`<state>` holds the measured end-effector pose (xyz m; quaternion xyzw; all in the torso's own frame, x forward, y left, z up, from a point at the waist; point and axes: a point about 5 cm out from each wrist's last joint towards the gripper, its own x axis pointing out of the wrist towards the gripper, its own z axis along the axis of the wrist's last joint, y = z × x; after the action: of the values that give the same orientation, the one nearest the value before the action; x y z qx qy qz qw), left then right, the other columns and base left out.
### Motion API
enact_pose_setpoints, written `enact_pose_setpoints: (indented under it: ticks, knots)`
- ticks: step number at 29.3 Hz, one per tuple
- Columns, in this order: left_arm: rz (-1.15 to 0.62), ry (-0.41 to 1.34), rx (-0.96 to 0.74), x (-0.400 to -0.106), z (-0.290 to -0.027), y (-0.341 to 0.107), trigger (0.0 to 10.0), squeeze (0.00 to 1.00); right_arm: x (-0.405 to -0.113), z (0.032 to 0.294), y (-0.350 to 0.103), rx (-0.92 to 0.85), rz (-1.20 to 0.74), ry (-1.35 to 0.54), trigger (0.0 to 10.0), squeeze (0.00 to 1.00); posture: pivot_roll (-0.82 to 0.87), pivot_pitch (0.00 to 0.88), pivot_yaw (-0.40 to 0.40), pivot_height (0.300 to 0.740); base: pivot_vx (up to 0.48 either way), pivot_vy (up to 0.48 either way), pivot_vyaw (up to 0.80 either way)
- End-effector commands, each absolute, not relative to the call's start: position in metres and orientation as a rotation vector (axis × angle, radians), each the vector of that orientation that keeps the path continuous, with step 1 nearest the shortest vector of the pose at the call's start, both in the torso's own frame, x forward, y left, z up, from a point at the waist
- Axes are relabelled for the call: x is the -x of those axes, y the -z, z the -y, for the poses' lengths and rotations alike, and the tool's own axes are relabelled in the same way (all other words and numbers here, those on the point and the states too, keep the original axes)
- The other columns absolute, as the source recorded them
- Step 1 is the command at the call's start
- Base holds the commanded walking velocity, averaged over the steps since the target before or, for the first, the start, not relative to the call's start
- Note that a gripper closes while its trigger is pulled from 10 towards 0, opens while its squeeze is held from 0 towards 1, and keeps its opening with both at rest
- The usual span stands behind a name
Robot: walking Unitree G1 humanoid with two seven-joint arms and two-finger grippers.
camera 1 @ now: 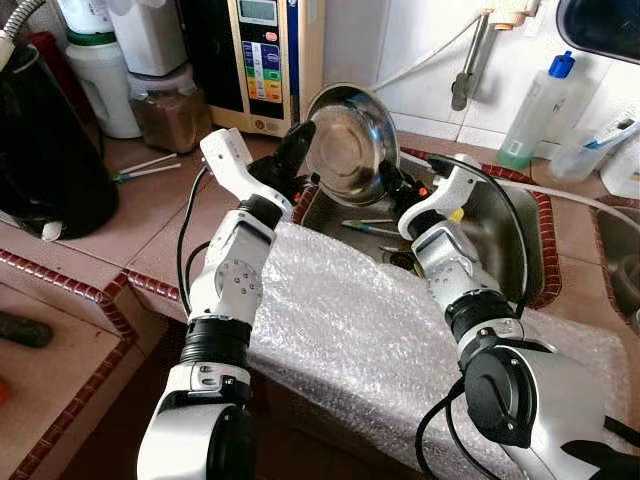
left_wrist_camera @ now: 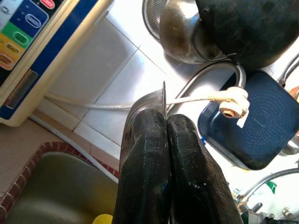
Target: Kitchen organization
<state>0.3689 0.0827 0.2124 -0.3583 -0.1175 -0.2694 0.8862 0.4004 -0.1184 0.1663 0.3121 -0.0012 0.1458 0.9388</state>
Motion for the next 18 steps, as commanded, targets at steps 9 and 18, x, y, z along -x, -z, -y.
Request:
enact_pose_setpoints:
  ticks: [9, 18]
  knots:
    - [0.274, 0.603, 0.744, -0.365, -0.081, -0.22, 0.0, 0.0, -0.402, 0.113, -0.168, -0.7, -0.013, -0.305, 0.0, 0.0, 0.06, 0.0, 0.005, 0.74, 0.0, 0.0, 0.0]
    - [0.224, 0.575, 0.694, -0.365, -0.081, -0.205, 0.0, 0.0, -0.403, 0.126, -0.167, -0.69, 0.005, -0.229, 0.0, 0.0, 0.06, 0.0, 0.001, 0.74, 0.0, 0.0, 0.0]
